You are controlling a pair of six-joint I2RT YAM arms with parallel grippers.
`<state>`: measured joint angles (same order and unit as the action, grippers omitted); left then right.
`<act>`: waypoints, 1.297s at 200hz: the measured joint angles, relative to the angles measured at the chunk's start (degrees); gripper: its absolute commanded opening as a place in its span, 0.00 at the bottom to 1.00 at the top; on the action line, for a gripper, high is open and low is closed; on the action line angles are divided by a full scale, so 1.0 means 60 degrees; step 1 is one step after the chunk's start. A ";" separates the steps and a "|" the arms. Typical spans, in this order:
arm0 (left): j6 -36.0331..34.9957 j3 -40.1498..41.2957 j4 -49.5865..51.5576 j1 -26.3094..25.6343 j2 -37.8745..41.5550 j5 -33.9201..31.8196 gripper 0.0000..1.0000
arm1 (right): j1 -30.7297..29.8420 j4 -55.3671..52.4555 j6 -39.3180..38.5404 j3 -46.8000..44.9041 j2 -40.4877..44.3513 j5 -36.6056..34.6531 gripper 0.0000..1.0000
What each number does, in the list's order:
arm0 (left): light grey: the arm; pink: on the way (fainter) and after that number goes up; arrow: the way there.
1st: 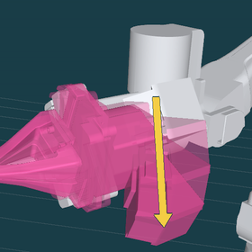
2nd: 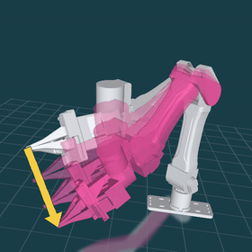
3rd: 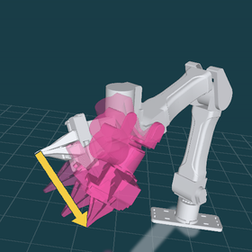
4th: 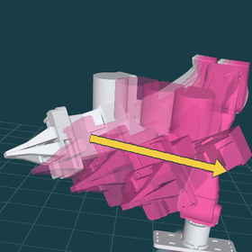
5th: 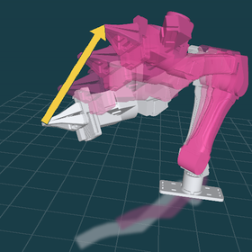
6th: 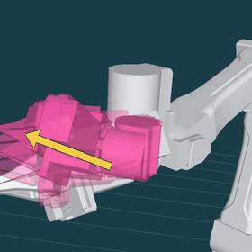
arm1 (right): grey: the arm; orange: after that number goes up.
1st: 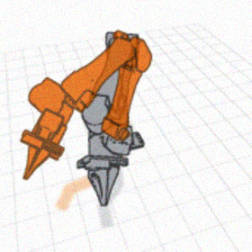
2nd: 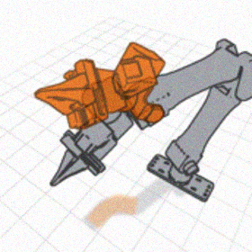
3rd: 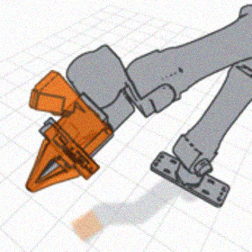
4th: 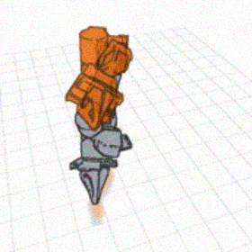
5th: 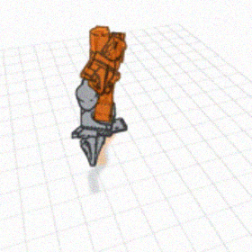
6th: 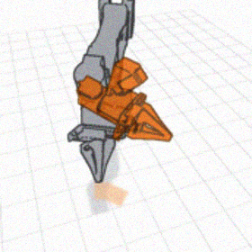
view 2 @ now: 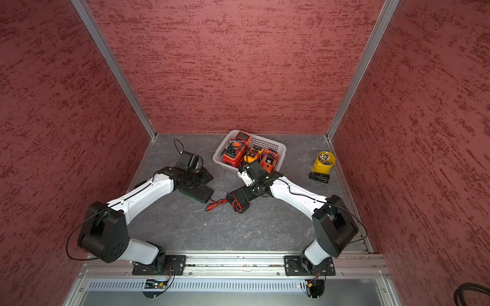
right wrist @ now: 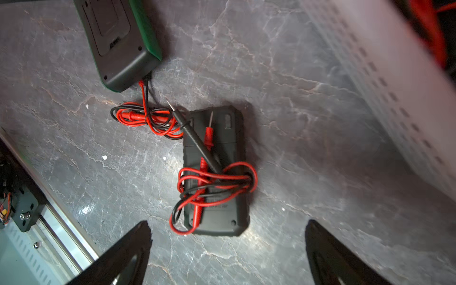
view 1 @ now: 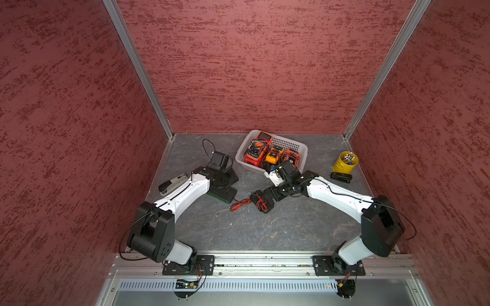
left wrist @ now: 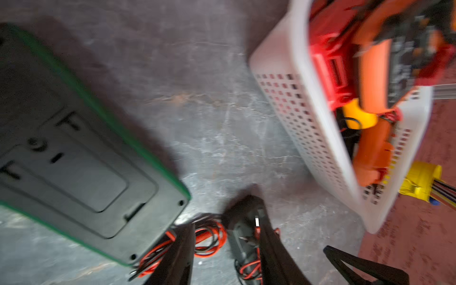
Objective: Put the multimeter into the basket
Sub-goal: Pick up the multimeter from the center of the board.
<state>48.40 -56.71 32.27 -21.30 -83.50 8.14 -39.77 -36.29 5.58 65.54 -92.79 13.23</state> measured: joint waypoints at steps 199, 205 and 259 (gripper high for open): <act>0.0532 0.1239 0.0572 0.2288 0.1453 -0.0940 1.00 | -0.1100 -0.1872 -0.0736 0.2823 -0.3606 -0.1636 0.42; 0.0525 0.1239 0.0601 0.2299 0.1453 -0.0951 1.00 | -0.1107 -0.1909 -0.0739 0.2863 -0.3566 -0.1676 0.40; 0.0331 0.1235 0.0703 0.2517 0.1526 -0.1239 1.00 | -0.1118 -0.3064 -0.0637 0.3763 -0.1701 -0.2565 0.34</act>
<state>50.39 -49.30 36.49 -6.20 -74.35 0.71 -46.48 -54.68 1.76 88.12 -103.00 -2.15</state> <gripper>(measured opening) 0.996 0.708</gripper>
